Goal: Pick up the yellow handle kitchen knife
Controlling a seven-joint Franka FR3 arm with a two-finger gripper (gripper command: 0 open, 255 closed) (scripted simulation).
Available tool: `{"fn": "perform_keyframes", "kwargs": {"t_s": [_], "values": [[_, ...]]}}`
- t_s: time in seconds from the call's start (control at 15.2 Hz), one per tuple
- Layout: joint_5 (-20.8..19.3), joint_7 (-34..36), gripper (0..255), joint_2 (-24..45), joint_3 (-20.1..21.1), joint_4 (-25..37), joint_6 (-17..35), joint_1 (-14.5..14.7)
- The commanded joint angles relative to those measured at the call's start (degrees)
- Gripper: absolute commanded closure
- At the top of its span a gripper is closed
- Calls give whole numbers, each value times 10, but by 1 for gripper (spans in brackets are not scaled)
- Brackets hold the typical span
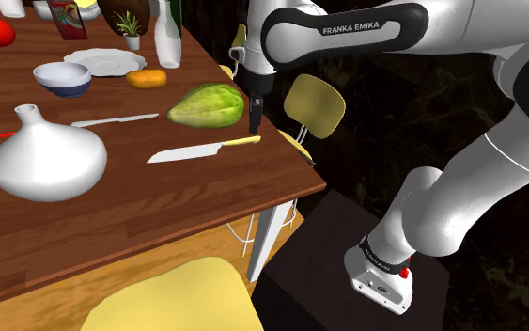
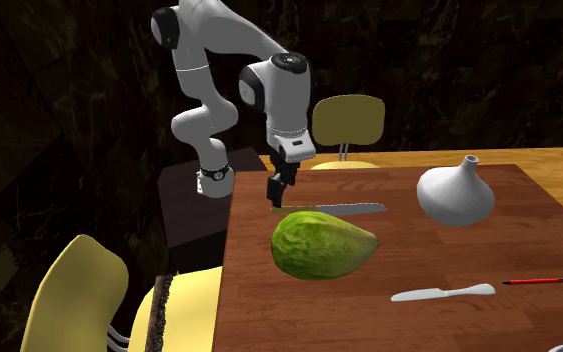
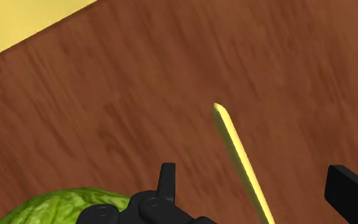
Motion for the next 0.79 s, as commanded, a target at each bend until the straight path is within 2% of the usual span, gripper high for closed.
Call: {"fn": "perform_keyframes", "kwargs": {"t_s": [0.0, 0.53, 0.73], "values": [[5, -37, 0, 30, 7, 23, 11, 13], [18, -166, 0, 129, 44, 109, 35, 54], [17, -166, 0, 134, 44, 92, 57, 54]]}}
